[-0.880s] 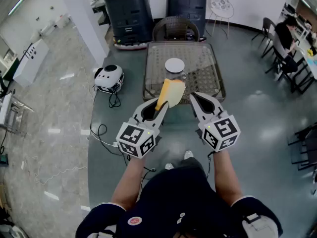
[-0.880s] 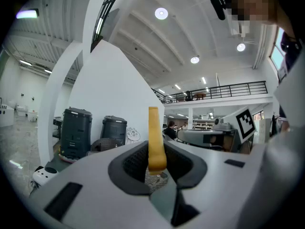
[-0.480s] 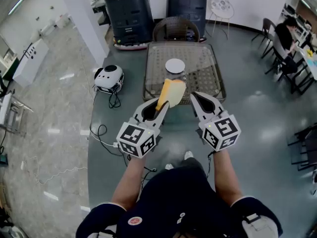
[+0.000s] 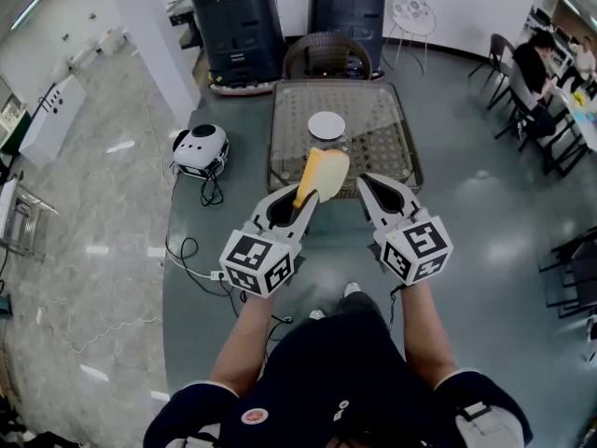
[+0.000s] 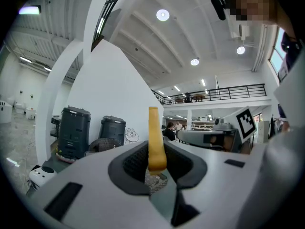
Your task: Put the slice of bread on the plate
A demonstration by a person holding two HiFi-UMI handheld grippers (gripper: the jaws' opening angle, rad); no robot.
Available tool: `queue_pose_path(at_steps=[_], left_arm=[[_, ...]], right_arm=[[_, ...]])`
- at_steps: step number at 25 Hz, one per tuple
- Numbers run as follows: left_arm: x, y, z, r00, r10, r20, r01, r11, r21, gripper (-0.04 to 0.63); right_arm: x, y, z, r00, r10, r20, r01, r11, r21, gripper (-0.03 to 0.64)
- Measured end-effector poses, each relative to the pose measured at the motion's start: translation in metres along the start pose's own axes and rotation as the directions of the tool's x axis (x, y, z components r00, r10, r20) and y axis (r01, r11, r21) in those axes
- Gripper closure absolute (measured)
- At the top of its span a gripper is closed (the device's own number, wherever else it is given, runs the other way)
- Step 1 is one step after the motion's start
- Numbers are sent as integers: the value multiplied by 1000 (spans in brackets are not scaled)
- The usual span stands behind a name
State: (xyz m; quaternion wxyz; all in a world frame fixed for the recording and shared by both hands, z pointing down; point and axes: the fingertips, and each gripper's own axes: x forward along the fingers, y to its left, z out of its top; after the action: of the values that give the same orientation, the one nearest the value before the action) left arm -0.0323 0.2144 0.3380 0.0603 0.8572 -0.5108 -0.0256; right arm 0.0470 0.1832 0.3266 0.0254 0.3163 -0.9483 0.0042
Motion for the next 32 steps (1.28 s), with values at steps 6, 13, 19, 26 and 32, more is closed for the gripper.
queue_pose_path(at_steps=[6,13,19,26,32], left_arm=[[15,7,0,1000,-8,-3,8,1000,-8,505],[39,19,-4,1000,-4,-15,4,1000,-8,505],[71,37,-7,1000,7,-28,-7,1000,-8,505],[123,67,-13,998,22,-58,-23,1000,-19,505],[174,93,-19,996,43,-76,-45,999,-30,505]], right_arm=[[7,-13,-1,1000,-10,-9,10,1000,2,611],[23,-35,-5,1000,-7,-9,7,1000,8,611],[48,-65,-9,1000,4,-10,-4,1000,18,611],[86,-112,-16,999,24,-22,-23,999,37,611],[120,-160,-25,998,44,-37,-41,997,57,611]])
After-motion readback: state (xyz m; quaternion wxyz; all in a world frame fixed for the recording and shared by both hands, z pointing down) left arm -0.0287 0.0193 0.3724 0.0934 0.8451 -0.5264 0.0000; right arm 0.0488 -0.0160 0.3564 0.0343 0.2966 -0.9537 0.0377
